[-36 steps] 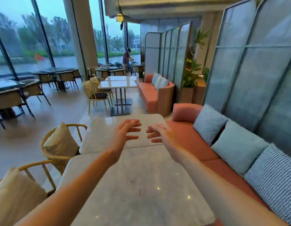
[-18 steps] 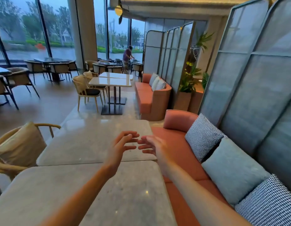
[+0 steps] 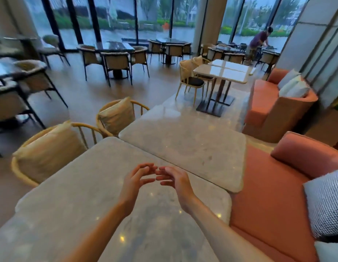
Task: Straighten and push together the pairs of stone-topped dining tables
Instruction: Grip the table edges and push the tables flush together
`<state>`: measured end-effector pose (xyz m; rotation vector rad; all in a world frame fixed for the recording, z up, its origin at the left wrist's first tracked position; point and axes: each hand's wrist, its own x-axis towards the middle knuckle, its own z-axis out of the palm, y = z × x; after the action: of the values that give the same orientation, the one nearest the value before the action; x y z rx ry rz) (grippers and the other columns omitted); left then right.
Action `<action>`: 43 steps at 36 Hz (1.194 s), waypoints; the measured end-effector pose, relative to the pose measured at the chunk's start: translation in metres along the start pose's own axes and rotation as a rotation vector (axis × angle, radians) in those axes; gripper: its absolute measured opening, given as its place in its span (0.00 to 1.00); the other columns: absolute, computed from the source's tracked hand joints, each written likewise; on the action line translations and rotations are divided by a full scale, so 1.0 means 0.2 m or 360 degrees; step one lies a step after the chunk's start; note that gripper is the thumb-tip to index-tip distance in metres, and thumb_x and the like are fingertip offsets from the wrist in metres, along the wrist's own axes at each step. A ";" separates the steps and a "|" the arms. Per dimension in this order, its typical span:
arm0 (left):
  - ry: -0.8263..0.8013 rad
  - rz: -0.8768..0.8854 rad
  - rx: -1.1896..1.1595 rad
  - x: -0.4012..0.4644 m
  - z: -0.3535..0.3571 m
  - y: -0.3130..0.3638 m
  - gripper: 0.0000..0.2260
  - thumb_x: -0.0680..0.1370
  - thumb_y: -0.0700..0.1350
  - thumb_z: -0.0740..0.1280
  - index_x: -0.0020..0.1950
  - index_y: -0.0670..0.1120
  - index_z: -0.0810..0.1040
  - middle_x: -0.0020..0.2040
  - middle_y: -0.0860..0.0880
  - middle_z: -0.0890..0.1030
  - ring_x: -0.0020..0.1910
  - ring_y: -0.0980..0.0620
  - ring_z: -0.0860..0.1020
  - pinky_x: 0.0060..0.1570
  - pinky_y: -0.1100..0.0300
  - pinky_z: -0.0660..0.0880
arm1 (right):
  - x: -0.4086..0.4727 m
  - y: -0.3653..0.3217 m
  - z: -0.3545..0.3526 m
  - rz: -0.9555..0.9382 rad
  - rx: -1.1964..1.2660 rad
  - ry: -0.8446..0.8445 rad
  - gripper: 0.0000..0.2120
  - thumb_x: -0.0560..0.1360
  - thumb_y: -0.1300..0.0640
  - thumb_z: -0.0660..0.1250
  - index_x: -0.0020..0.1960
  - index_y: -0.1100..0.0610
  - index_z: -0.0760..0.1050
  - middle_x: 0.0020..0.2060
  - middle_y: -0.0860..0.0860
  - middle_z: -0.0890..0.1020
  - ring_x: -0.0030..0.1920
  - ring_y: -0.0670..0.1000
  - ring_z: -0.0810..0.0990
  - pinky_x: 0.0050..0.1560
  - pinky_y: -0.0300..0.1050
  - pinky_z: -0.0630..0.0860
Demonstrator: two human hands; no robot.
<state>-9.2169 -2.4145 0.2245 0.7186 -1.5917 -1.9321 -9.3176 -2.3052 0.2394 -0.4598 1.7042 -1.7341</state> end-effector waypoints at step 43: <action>0.1678 -0.0816 -0.0826 -0.48 0.46 -1.19 0.10 0.81 0.37 0.60 0.56 0.35 0.79 0.53 0.35 0.82 0.48 0.43 0.81 0.46 0.54 0.78 | 0.35 1.10 -0.37 0.0779 -0.0949 -0.1586 0.09 0.79 0.60 0.63 0.52 0.58 0.81 0.38 0.50 0.86 0.41 0.46 0.84 0.48 0.46 0.76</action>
<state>-9.2274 -2.2429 0.0118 1.6266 -0.2663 -1.6437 -9.3709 -2.2827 0.0046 -0.8851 1.3477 -0.4435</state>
